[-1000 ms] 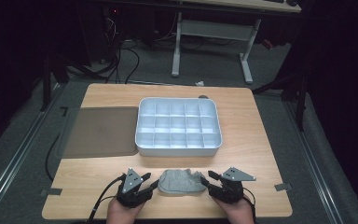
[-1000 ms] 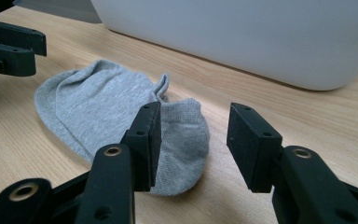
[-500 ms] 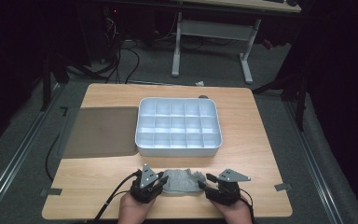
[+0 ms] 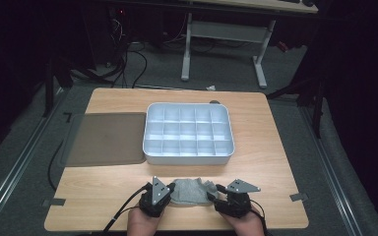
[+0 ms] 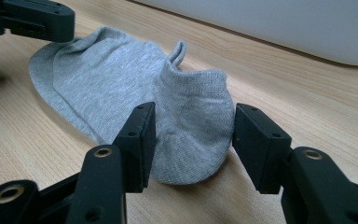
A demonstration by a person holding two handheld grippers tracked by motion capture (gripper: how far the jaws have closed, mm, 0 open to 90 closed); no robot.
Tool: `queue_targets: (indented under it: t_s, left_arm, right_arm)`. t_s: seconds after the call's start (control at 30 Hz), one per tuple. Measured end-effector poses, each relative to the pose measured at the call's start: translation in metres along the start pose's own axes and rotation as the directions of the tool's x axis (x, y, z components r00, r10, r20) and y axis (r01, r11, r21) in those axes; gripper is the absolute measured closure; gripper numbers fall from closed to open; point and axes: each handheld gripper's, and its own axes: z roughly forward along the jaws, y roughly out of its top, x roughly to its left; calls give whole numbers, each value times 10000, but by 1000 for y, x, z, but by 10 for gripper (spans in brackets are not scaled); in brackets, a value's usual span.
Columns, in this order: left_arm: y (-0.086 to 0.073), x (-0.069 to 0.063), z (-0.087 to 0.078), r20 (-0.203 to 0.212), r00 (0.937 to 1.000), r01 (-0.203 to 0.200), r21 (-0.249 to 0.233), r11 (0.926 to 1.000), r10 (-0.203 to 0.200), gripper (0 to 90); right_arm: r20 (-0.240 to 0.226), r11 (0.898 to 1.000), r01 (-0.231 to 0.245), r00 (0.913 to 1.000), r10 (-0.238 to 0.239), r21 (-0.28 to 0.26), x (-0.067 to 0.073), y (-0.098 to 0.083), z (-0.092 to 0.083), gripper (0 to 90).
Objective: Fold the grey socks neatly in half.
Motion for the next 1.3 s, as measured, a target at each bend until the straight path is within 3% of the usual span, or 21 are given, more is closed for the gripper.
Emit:
queue_targets:
  t_s: [0.13,0.23,0.33,0.6,0.63,0.8,0.83,1.03,1.3]
  left_arm:
    - [1,-1,-7,-4,10000,-13,-155,9999,13,900]
    - [-1,-1,-6,-27,10000,62,168,9998,-62,900]
    - [-4,-5,-6,-84,9999,-126,360,9993,129,873]
    - [1,-22,0,712,9958,-609,513,9968,571,814]
    - [5,-27,4,1018,9936,-552,533,9971,495,814]
    - [16,-42,14,1523,9858,-808,583,9950,711,778]
    - [18,-48,21,1578,9834,-1018,676,9925,901,769]
    - [17,-51,36,1520,9831,-1228,1377,9828,1015,790]
    - [12,-53,35,1343,9831,-1415,1269,9818,1243,822]
  right_arm:
    - [45,10000,-44,10000,44,57,0,0,1,496]
    - [27,9999,-9,10000,8,168,0,0,4,494]
    - [48,9995,45,10000,-46,320,1,0,6,491]
    - [-18,9990,-57,10000,57,448,0,0,7,492]
    - [-23,9989,-67,10000,69,469,-1,0,7,492]
    - [-6,9988,-69,10000,69,489,-1,1,8,495]
    - [-40,9988,-81,10000,83,490,-1,1,9,495]
    - [-83,9988,-97,9999,101,476,-2,1,8,496]
    - [45,9990,-299,9995,297,317,-1,0,6,550]
